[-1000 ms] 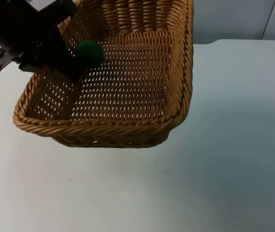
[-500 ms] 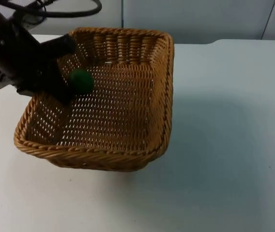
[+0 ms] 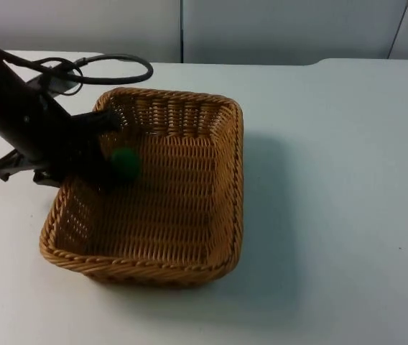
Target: Pick up the basket with the left hand and place the ball into the basket with the right hand.
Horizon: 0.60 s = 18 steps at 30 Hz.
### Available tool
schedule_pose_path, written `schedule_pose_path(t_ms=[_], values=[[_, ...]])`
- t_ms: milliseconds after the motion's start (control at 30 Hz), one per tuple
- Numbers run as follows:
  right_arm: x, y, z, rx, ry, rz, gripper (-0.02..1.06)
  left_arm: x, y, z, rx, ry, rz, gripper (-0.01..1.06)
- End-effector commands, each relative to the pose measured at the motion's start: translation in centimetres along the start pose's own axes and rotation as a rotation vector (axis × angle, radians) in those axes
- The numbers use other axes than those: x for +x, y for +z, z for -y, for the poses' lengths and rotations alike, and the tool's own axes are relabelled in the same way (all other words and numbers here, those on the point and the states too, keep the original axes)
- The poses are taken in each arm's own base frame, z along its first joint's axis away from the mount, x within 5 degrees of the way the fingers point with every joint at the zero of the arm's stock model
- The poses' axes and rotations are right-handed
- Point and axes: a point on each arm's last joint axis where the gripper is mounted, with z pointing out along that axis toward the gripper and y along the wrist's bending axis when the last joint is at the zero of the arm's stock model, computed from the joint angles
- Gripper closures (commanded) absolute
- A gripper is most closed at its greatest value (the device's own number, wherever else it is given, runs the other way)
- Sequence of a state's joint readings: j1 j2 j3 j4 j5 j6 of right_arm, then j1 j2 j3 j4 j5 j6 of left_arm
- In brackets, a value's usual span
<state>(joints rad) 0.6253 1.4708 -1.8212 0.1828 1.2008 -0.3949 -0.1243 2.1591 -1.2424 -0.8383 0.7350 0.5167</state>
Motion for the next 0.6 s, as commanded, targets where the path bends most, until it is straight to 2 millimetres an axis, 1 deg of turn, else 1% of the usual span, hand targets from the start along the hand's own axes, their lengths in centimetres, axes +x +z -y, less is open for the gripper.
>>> schedule_pose_path(t_ms=[0,33,67,100,167,200,300,333,367,400,467,500,533,567], values=[[-0.3,-0.4,0.0,0.013,-0.002,0.034,1.04,-0.5,-0.1,0.0,0.0,0.014,0.023,0.36],[-0.3,-0.4,0.0,0.013,-0.002,0.034,1.04,-0.5,-0.1,0.0,0.0,0.014,0.023,0.36],[-0.4,-0.4,0.0,0.016,-0.003,0.037,1.04,-0.7,-0.3,0.2,0.0,0.039,0.011,0.3],[-0.4,-0.4,0.0,0.017,-0.003,0.039,1.04,-0.9,-0.6,0.5,0.001,0.072,-0.007,0.26],[-0.4,-0.4,0.1,0.021,-0.004,0.042,1.04,-1.6,-1.5,1.0,-0.003,0.127,-0.043,0.26],[-0.4,-0.4,0.1,0.021,-0.004,0.042,1.04,-1.6,-1.5,1.0,-0.003,0.127,-0.043,0.26],[-0.4,-0.4,0.1,0.021,-0.003,0.044,1.04,-2.9,-3.3,1.9,-0.044,0.148,-0.096,0.27],[-0.4,-0.4,0.1,0.021,-0.003,0.044,1.04,-2.9,-3.3,1.9,-0.044,0.148,-0.096,0.27],[-0.4,-0.4,0.1,0.021,-0.003,0.044,1.04,-3.3,-4.2,2.1,-0.087,0.153,-0.114,0.27],[-0.4,-0.4,0.1,0.021,-0.003,0.044,1.04,-3.5,-5.0,2.2,-0.12,0.16,-0.123,0.29],[-0.4,-0.4,0.2,0.033,-0.007,0.039,1.04,-3.9,-6.4,2.6,-0.173,0.181,-0.141,0.39],[-0.4,-0.4,0.2,0.033,-0.007,0.039,1.04,-3.9,-6.4,2.6,-0.173,0.181,-0.141,0.39],[-0.4,-0.4,0.3,0.047,-0.01,0.037,1.05,-4.0,-7.2,2.8,-0.198,0.192,-0.145,0.48],[-0.4,-0.4,0.5,0.065,0.003,0.04,1.05,-4.0,-8.4,3.3,-0.221,0.207,-0.147,0.67]])
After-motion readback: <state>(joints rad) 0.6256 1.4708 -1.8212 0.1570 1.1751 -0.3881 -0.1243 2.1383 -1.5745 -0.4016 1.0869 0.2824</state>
